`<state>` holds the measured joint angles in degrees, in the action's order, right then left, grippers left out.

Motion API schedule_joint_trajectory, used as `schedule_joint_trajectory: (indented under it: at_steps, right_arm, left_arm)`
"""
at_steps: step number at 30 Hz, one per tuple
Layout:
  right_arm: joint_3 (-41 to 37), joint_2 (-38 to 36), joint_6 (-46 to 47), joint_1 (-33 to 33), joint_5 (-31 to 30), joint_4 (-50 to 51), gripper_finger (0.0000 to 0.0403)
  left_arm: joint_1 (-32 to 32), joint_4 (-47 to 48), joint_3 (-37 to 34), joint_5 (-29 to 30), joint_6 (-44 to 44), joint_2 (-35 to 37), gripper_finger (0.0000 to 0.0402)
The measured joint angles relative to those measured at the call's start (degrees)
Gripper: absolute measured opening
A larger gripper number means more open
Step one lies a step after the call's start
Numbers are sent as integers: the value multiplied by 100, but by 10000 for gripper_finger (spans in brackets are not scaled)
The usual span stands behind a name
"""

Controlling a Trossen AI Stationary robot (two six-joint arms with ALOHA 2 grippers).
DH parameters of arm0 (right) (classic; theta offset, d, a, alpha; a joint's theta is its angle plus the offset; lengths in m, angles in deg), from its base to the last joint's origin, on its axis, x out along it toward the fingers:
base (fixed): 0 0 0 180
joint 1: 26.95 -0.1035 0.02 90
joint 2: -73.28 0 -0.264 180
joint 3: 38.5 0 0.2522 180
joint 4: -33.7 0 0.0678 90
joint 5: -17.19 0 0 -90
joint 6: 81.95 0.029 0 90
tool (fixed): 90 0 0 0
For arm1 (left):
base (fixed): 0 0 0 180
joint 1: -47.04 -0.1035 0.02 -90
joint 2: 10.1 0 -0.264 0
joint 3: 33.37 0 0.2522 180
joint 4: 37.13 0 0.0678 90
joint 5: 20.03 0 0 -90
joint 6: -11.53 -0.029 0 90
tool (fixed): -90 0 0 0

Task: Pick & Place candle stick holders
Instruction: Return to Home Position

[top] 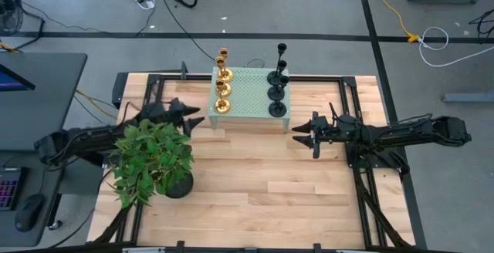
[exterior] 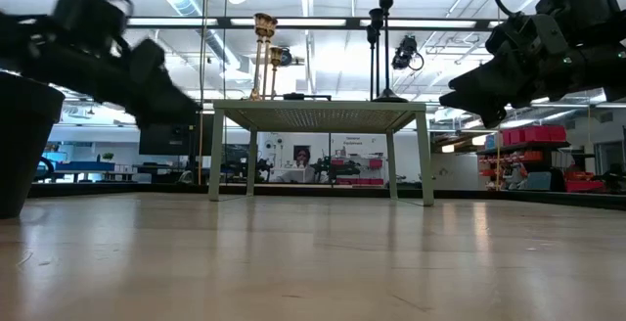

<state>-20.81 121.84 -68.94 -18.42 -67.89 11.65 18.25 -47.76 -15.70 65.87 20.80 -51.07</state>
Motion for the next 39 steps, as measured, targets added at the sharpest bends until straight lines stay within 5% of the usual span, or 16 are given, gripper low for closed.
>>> schedule_joint_trajectory:
  at_steps: [9, 17, 20, 23, 32, 39]
  right_arm:
    - [0, -2, -2, -2, -87, -11, 171]
    - [0, -2, -2, -2, -380, -13, 171]
    - [0, -2, -4, -2, -343, -46, 171]
    - [0, -2, 27, -2, -338, -49, 171]
    - [0, 0, -134, -2, -234, -57, 171]
    - [0, 2, -492, -4, 505, -752, 171]
  left_arm:
    - [934, 28, -337, 391, 608, 1373, 231]
    - [3299, 107, -337, 4249, 148, 1509, 231]
    - [3662, 93, -337, 5034, -379, 1517, 231]
    - [3760, 119, -337, 5081, -391, 1513, 231]
    - [3771, 148, -339, 3978, -665, 1513, 231]
    - [3767, 157, -342, 3259, -684, 1513, 231]
